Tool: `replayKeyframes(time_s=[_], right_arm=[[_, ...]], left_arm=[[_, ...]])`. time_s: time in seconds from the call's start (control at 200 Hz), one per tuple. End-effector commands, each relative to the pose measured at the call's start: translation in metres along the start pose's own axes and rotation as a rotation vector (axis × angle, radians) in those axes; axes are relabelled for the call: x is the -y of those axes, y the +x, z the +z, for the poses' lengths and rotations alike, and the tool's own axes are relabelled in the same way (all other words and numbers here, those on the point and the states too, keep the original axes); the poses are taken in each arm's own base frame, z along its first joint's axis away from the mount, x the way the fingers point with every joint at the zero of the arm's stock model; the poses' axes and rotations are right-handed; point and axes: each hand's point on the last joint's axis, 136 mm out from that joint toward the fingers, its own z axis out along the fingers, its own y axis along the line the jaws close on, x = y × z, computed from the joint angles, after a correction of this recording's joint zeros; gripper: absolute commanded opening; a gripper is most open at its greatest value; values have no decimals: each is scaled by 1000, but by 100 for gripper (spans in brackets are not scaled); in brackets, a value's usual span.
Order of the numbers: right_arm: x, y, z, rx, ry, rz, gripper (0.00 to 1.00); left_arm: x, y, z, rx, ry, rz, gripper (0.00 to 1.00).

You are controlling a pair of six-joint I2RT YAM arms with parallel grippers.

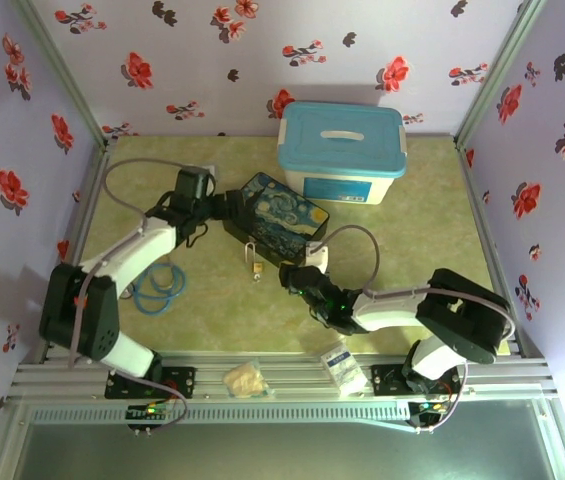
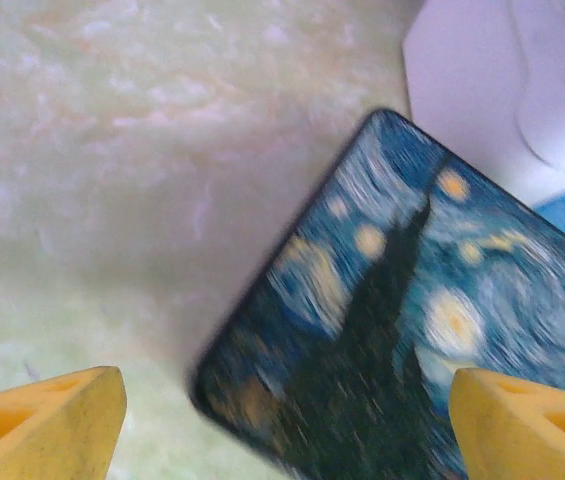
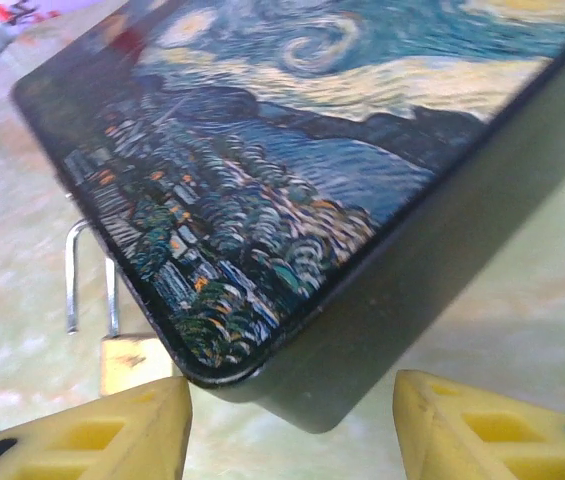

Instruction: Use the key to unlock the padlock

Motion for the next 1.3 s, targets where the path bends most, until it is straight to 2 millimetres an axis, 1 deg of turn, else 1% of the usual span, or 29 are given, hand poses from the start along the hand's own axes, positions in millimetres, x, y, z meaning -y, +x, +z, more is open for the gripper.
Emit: replayKeyframes(time_s=[0.0,0.08,0.14,0.24,0.345,0.4,0.485,0.57,0.635,0.725,0.81,0.88,0.97,1.06,1.155,1.205,1.295], right_arm=[[29,-13,-10,61,142,21,55],[39,-13,-17,57,170,18,55],[50,-12,-21,56,195,22,55],[67,-9,-29,50,224,46,55],[76,-9,-40,58,210,62,55],[74,-9,-45,58,167,62,55],[61,-10,-54,54,41,71,55],[50,-9,-62,47,-55,78,55],[47,-8,-67,41,-91,71,55],[46,-7,-67,26,-87,52,55],[40,-7,-63,17,-91,59,55],[29,-9,-55,-6,-93,64,56],[6,-4,-39,-74,-110,41,56],[-17,-1,-22,-104,-134,45,56],[-31,0,-5,-117,-131,58,56],[-38,4,3,-132,-125,45,56],[-46,14,17,-171,-107,25,55]], left_arm=[[0,-6,31,-25,76,67,84],[0,-2,48,-55,125,32,84],[5,3,55,-74,176,2,81],[15,15,56,-88,226,-17,76],[21,35,53,-117,236,-9,72],[22,43,50,-123,241,-11,68],[24,59,46,-139,248,-15,64],[26,74,43,-158,253,-30,56],[29,85,42,-167,260,-40,51],[34,95,41,-173,272,-60,51],[36,104,40,-184,273,-70,52],[36,105,40,-181,272,-89,52],[36,97,36,-165,266,-85,53],[36,84,27,-134,253,-83,60],[33,71,14,-101,230,-83,64],[30,67,6,-87,222,-88,67],[24,62,-6,-71,215,-99,68]])
